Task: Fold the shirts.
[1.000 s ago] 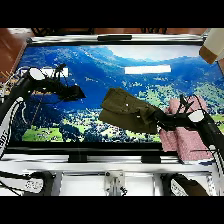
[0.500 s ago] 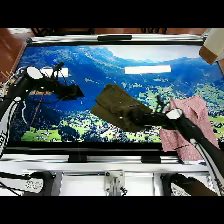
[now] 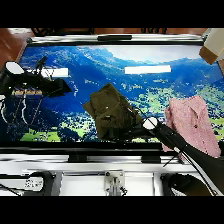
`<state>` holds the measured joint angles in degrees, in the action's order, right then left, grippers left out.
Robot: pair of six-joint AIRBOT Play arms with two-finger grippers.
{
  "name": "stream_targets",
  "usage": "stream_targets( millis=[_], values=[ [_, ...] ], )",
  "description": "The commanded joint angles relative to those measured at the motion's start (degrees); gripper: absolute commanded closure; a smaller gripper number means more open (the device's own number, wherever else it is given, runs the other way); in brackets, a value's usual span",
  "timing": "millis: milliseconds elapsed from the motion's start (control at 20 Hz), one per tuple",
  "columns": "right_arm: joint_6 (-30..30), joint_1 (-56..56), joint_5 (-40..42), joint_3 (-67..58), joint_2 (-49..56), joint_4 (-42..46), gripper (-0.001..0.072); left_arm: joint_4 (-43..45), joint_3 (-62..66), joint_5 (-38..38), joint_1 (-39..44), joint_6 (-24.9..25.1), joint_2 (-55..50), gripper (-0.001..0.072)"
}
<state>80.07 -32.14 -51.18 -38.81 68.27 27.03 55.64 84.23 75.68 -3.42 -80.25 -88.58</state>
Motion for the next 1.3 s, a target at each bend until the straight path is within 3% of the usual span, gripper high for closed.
stream_targets(
  millis=[0,150,350,450,600,700,800,1000,1250],
  values=[
    [-0.39,4.63,-5.01,-0.04,-7.17,0.2,0.0132,3.78,0.15,5.66,-1.73,0.0,0.33,0.0106],
    [1.29,15.45,-13.62,-0.04,-15.93,4.59,0.0129,6.1,0.13,7.28,-1.73,-0.61,1.25,0.0106],
    [4.09,25.35,-28.68,-0.04,-18.84,19.15,0.0129,6.08,-1.11,8.5,-1.66,-1.46,3.74,0.0106],
    [6.19,26.58,-27.34,-0.04,-18.84,28.33,0.0129,5.9,-3.28,10.4,-1.16,-1.44,4.98,0.0106],
    [13.7,27.45,-13.75,0.02,-16.85,38.64,0.0129,5.07,-12.39,8.81,1.42,-1.46,8.5,0.0106],
    [13.66,27.43,-5.92,0.02,-12.02,36.06,0.0129,-1.49,-20.76,4.09,4.09,-1.36,11.63,0.0106],
    [9.81,27.43,-0.55,0.0,-5.92,29.79,0.0129,-8.9,-26.6,-0.79,8.33,1.57,14.1,0.0106],
    [-0.76,27.43,3.89,0.0,2.64,17.0,0.0129,-9.42,-27.58,-7.85,20.04,0.9,14.34,0.0105],
    [-4.52,27.43,4.81,0.0,4.72,16.52,0.0129,-9.62,-27.56,-12.04,28.48,-2.97,13.86,0.0104]
  ],
)
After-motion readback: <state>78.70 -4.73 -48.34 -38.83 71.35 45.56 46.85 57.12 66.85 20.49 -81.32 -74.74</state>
